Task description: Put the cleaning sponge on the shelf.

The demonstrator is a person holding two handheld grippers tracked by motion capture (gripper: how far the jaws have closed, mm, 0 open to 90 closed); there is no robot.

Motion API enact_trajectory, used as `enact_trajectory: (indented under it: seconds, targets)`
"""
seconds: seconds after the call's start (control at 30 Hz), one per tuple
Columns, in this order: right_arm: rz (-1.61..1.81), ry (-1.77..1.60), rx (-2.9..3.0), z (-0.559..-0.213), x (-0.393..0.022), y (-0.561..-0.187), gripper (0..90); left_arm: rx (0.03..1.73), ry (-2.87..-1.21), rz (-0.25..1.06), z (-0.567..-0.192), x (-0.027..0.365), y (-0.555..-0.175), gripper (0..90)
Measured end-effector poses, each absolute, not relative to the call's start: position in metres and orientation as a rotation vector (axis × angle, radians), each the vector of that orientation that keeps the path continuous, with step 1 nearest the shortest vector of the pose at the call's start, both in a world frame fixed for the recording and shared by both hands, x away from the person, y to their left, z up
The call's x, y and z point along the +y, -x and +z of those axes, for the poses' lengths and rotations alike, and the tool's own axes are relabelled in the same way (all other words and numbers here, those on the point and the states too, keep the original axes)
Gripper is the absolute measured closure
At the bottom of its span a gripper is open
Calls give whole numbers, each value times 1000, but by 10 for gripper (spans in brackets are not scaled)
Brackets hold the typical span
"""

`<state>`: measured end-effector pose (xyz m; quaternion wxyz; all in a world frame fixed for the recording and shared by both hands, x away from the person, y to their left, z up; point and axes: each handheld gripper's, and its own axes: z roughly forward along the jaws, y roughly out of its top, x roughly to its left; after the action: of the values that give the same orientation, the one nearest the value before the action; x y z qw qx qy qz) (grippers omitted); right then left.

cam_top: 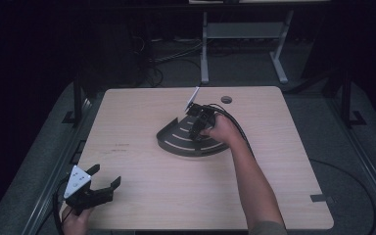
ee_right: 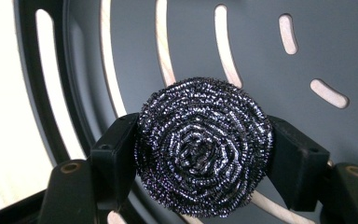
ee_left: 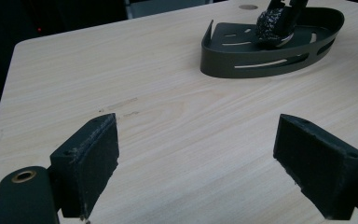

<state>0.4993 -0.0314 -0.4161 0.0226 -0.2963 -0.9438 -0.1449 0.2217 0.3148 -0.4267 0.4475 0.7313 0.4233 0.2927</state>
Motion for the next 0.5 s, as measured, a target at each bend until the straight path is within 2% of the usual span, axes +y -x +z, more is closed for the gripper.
enact_trajectory:
  seconds: [0.5]
  targets:
    - [-434,970,-2911,-432,-37,-503,308,1048,-1812,727,-427,315,-222,133]
